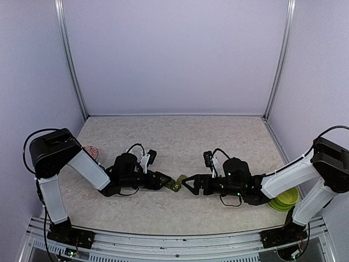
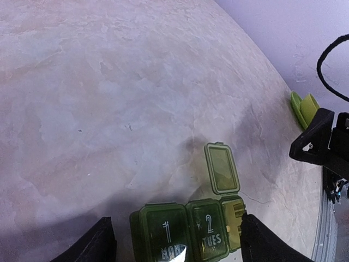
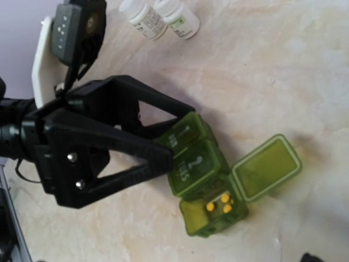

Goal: Sort the pills into containers
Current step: Hold the pill container at the center of the board, then close the lid of the pill container on the pill container.

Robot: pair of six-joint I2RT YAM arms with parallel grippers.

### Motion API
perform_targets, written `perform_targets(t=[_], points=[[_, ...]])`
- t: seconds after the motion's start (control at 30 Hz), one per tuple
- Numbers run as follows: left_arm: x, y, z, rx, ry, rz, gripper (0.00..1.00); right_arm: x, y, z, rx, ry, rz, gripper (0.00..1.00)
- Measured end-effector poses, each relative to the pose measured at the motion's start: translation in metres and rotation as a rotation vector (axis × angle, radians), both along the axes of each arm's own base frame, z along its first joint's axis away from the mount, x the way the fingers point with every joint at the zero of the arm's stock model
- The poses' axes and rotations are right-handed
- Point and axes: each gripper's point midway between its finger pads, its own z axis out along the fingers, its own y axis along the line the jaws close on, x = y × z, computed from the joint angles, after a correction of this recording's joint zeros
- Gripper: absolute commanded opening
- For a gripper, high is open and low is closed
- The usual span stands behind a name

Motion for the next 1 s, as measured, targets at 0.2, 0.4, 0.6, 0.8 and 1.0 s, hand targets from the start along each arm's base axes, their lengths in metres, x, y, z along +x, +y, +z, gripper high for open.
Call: perform_targets(t=[0.2, 0.4, 0.6, 0.8, 1.0], points=[[0.001, -0.001, 0.000, -0.002, 0.001, -0.001, 0.75, 0.005, -0.001, -0.005, 0.019, 0.034, -0.012, 0.98], [0.000, -0.001, 0.000, -0.008, 0.013, -0.007, 0.70, 0.007, -0.002, -0.019, 0.018, 0.086, -0.022, 0.96], [-0.002, 0.000, -0.001, -0.013, 0.026, -0.014, 0.68, 0.011, 0.000, -0.023, 0.024, 0.108, -0.026, 0.95], [-0.003, 0.000, -0.001, -0.018, 0.035, -0.021, 0.65, 0.024, 0.006, -0.021, 0.041, 0.118, -0.042, 0.93], [-0.004, 0.001, -0.002, -0.020, 0.041, -0.021, 0.63, 0.037, 0.011, -0.016, 0.063, 0.123, -0.068, 0.93]])
